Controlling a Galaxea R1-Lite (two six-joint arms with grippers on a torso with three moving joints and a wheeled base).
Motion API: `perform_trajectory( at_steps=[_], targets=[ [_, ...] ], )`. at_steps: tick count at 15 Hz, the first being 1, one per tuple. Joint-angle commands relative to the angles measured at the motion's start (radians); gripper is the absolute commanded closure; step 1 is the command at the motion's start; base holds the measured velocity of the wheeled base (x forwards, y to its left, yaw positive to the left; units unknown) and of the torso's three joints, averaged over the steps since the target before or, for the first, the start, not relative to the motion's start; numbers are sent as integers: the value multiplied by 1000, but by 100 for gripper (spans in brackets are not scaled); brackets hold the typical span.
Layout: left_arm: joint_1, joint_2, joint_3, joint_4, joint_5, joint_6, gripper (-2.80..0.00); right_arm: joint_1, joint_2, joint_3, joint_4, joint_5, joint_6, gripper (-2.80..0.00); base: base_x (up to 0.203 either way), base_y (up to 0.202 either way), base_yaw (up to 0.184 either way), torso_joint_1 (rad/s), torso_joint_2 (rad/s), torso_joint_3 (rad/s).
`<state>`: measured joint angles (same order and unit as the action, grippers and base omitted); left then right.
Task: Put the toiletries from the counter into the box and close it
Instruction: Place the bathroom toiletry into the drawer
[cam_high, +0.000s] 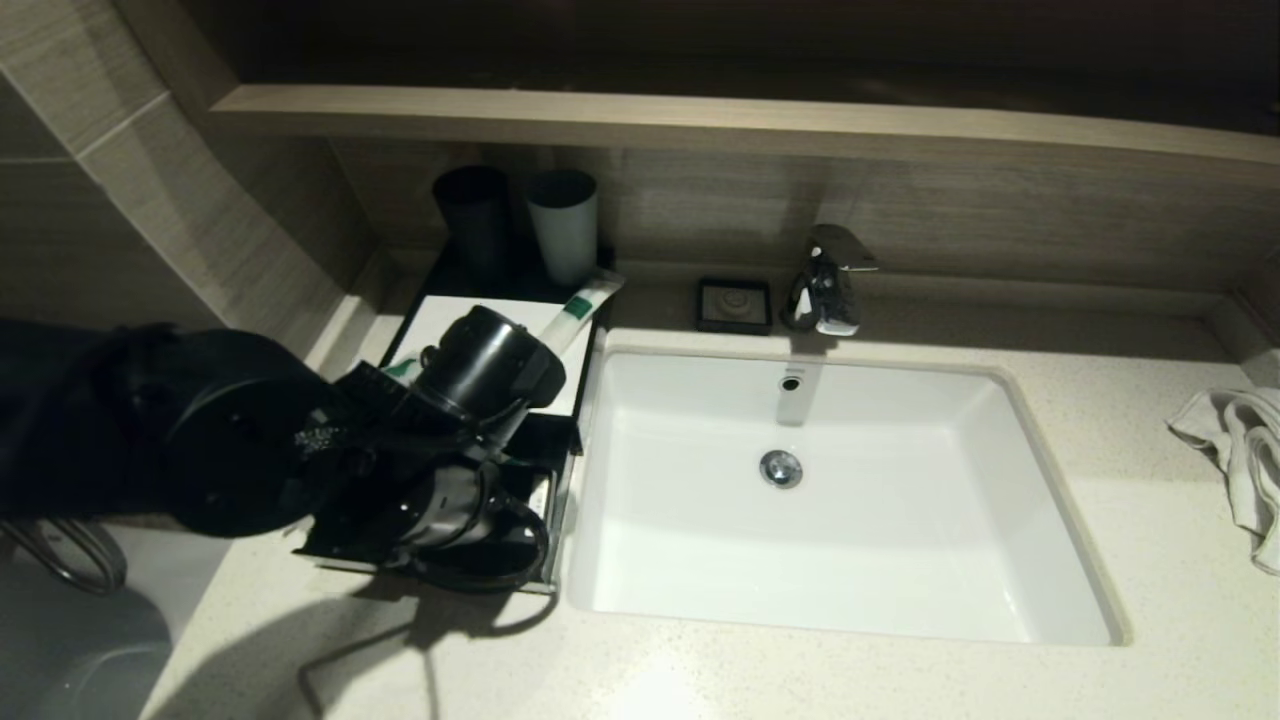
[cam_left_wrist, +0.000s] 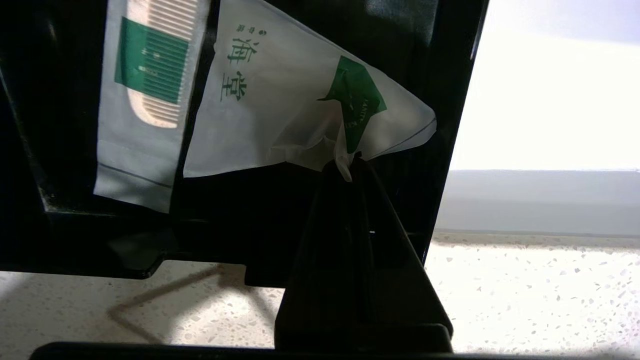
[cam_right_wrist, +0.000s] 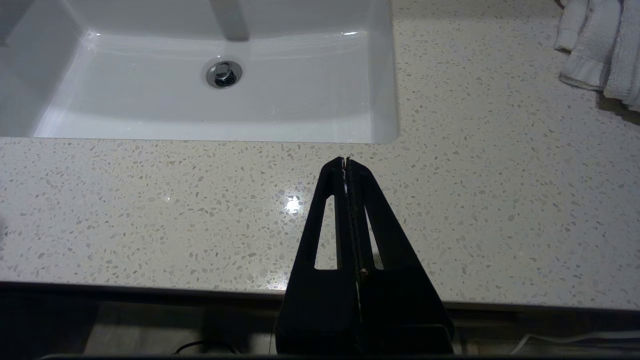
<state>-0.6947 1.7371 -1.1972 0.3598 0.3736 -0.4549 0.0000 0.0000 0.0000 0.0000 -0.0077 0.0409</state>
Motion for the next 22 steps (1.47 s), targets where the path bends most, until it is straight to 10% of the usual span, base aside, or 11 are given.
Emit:
perform_trajectory(
  at_steps=[1, 22],
  targets=[
    [0, 30, -7, 7, 2, -18, 0, 0, 0, 0, 0, 0, 1, 0, 0, 0, 0, 0, 0, 0],
    [37, 113, -159, -7, 2, -33, 0, 0, 2, 0, 0, 0, 1, 0, 0, 0, 0, 0, 0, 0]
  ],
)
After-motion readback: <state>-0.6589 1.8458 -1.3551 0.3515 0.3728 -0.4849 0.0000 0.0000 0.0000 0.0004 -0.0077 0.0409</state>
